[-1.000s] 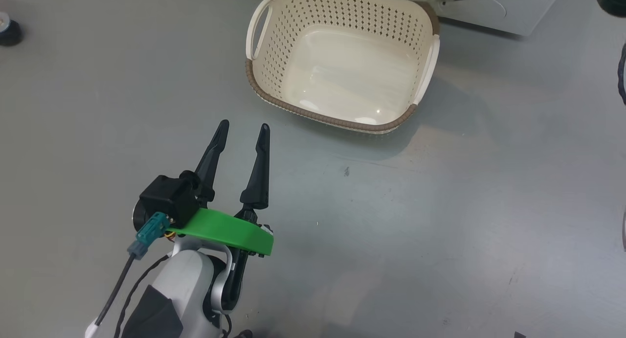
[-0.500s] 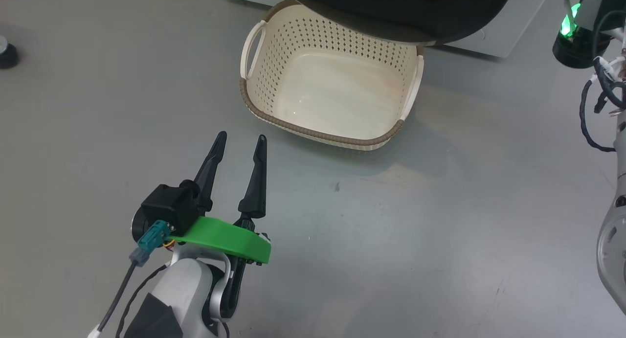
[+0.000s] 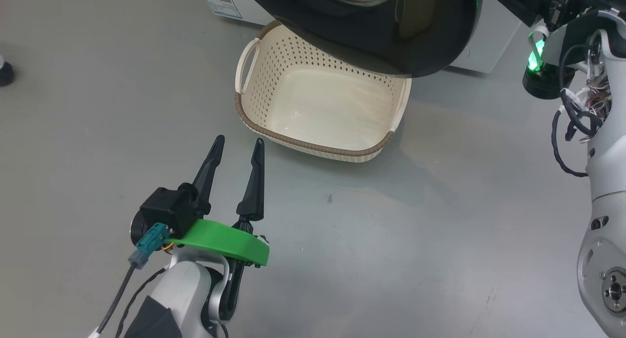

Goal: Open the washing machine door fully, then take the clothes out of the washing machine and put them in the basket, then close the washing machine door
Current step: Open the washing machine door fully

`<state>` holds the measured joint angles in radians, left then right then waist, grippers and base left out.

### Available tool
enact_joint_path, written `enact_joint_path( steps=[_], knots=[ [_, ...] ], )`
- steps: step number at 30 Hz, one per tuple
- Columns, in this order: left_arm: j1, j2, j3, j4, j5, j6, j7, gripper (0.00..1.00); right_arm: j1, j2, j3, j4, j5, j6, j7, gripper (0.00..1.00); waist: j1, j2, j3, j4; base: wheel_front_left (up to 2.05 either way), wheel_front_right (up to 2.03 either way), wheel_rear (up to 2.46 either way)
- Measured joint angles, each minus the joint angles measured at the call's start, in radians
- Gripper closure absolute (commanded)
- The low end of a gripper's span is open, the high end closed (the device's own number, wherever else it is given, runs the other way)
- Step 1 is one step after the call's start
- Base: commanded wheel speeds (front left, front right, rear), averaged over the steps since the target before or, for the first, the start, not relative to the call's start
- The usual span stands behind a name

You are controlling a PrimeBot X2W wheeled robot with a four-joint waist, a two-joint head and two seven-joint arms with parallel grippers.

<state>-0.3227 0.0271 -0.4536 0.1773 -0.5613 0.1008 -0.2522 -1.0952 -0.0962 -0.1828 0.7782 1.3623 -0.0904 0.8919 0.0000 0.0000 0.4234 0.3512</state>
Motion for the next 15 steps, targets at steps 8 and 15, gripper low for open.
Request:
enact_joint_path(
  steps=[8,15],
  knots=[
    [0.005,0.000,0.006,0.000,0.000,0.000,0.000,0.00,0.031,0.005,0.007,-0.041,-0.011,0.022,-0.026,1.00,0.0000,0.0000,-0.016,-0.007,0.00,0.00,0.00],
    [0.010,0.000,0.067,0.010,0.032,0.000,0.000,0.00,0.094,-0.037,0.083,-0.111,-0.170,0.168,-0.163,1.00,0.0000,0.0000,-0.051,-0.017,0.00,0.00,0.00]
  ],
)
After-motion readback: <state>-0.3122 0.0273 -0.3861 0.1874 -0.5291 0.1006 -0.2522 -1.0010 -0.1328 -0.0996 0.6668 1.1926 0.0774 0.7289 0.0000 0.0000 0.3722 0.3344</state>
